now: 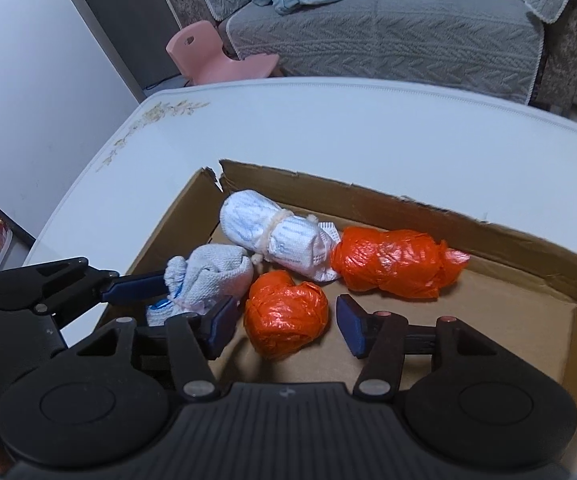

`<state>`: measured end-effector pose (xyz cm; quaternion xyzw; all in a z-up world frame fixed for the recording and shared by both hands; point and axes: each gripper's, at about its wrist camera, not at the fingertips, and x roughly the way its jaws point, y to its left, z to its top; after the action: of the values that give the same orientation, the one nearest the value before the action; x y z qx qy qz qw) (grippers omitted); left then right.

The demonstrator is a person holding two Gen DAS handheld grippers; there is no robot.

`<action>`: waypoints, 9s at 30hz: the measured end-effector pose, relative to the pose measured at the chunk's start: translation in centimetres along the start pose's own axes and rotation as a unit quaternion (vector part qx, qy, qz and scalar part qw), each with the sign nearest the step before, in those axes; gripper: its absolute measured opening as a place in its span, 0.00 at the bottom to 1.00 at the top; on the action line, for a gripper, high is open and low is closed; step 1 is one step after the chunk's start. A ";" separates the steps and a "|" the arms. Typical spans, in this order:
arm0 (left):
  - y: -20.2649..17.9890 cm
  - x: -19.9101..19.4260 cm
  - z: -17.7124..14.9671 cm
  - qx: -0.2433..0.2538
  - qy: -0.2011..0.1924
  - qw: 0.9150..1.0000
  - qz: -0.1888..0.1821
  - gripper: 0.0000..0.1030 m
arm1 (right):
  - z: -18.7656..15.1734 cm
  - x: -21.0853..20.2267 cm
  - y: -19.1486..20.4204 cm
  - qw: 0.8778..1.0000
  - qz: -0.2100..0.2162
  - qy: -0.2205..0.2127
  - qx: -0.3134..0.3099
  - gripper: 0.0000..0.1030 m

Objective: Organize objects
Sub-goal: 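Grasp the blue knit sock with left tool while right tool grasps patterned sock bundle, then lower both sock bundles into the tray and open both tools, then move both tools back toward the remaining bundles, then grasp the plastic-wrapped teal bundle with left tool while right tool grasps white wrapped bundle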

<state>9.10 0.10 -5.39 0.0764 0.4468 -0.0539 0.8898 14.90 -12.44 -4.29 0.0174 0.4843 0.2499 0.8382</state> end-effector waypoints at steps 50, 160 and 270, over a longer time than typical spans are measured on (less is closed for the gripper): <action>-4.9 -10.6 -19.0 0.012 0.007 0.995 -0.102 0.62 | -21.9 -9.5 -3.0 0.985 -0.161 0.051 0.027 0.36; -9.6 7.7 5.7 0.058 0.034 0.993 -0.097 0.69 | -2.0 -2.3 -10.2 0.995 -0.083 0.019 -0.056 0.42; 3.9 -10.7 -14.6 -0.076 -0.010 0.996 -0.049 0.55 | -18.8 -12.6 -0.5 0.994 -0.089 0.026 0.056 0.34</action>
<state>-8.14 6.88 -5.10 -0.0135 0.4438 -0.0639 0.8937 -5.41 -22.32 -4.28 0.0148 0.5189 0.1475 0.8419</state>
